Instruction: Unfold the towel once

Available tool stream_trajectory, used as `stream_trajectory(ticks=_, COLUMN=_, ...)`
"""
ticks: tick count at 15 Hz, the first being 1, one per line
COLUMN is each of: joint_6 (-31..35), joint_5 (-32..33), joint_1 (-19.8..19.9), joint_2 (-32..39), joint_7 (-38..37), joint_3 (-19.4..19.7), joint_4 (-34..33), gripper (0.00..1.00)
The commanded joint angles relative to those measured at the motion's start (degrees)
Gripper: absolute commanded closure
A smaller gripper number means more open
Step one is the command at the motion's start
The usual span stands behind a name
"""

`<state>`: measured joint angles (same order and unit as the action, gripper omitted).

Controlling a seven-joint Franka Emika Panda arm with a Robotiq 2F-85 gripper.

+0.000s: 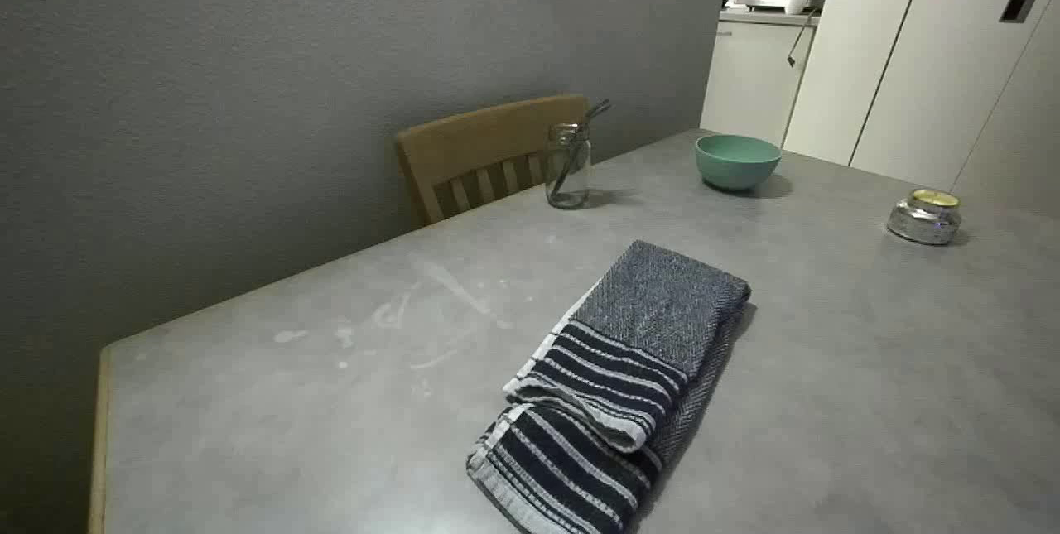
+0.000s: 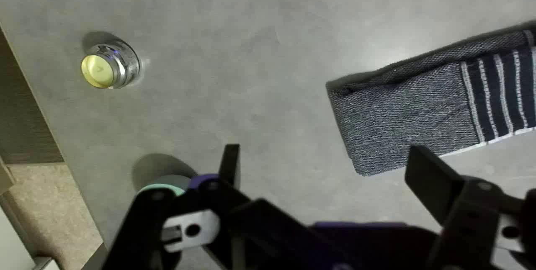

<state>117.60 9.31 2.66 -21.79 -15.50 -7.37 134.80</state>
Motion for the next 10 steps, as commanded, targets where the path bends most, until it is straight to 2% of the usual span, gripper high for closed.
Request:
stream_trajectory(ticks=1, joint_6=-0.2, joint_5=0.3, joint_1=-0.7, joint_2=0.1, joint_7=-0.2, joint_3=0.7, joint_4=-0.1, gripper=0.0)
stream_trajectory(ticks=5, joint_6=1.9, joint_5=-3.0, joint_1=-2.0, joint_2=7.1, joint_7=6.1, joint_3=2.9, joint_4=-2.7, gripper=0.0)
stream_trajectory(ticks=10, joint_6=5.8, joint_5=-8.5, joint_1=-5.1, joint_2=20.5, joint_7=13.8, joint_3=2.7, joint_4=-9.1, gripper=0.0)
